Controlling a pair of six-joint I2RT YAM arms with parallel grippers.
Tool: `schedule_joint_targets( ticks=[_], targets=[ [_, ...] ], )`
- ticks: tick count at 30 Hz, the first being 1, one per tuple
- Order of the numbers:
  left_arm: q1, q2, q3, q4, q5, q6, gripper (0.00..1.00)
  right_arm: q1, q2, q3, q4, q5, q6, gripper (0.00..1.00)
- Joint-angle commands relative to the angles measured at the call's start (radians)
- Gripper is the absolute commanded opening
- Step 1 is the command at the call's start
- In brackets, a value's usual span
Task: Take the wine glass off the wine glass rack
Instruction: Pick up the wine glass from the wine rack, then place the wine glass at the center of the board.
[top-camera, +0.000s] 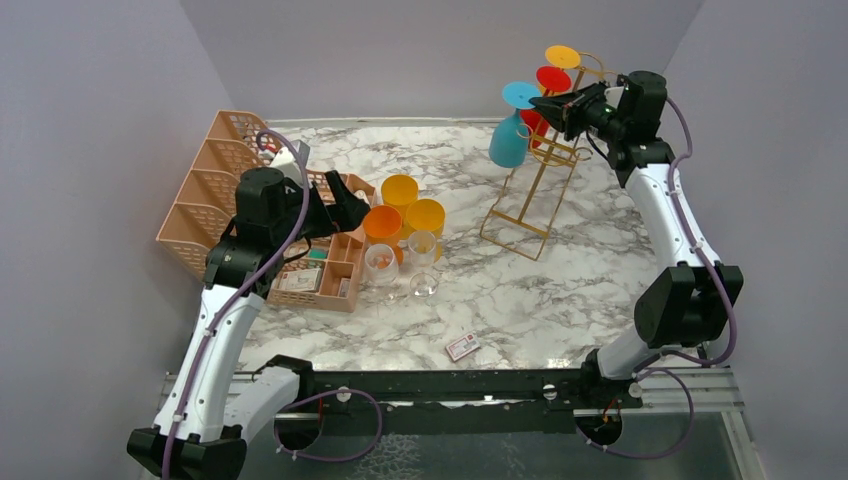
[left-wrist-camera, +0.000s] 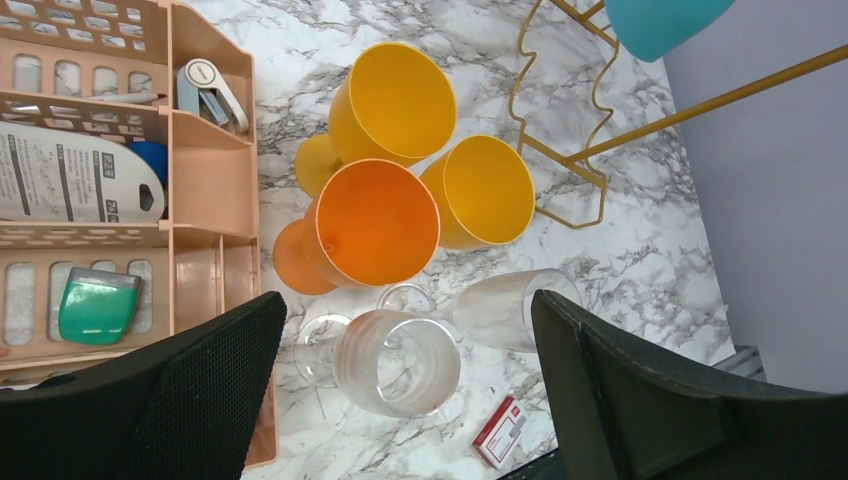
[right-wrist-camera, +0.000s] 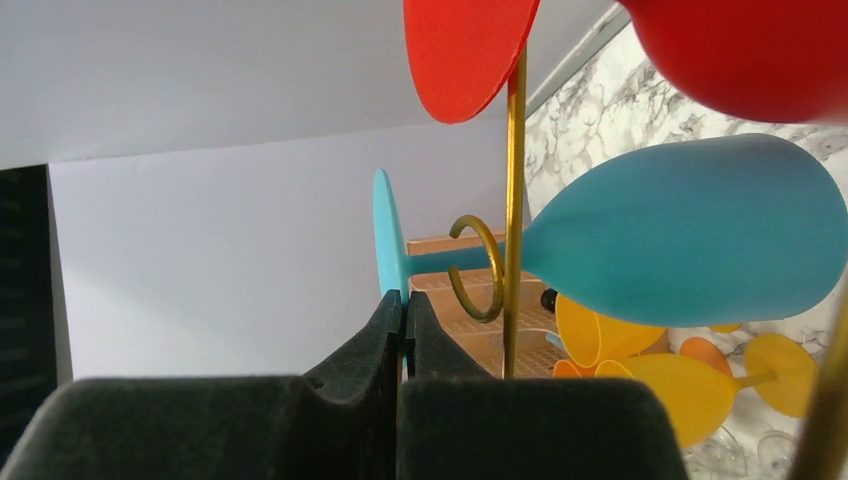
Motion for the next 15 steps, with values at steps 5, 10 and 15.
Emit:
schedule_joint_targets(
  ticks=[5, 10, 15],
  targets=[
    [0.003, -0.046, 0.009, 0.025, 0.013, -0.017, 0.99, 0.011, -0.005, 0.041, 0.089, -0.165, -0.088, 0.01],
    [0.003, -0.055, 0.005, 0.025, 0.02, -0.034, 0.99, 0.011, -0.013, 0.032, 0.164, -0.257, -0.116, 0.01],
    [0.003, -0.076, -0.006, 0.024, 0.023, -0.062, 0.99, 0.018, -0.006, 0.014, 0.302, -0.386, -0.094, 0.01]
  ],
)
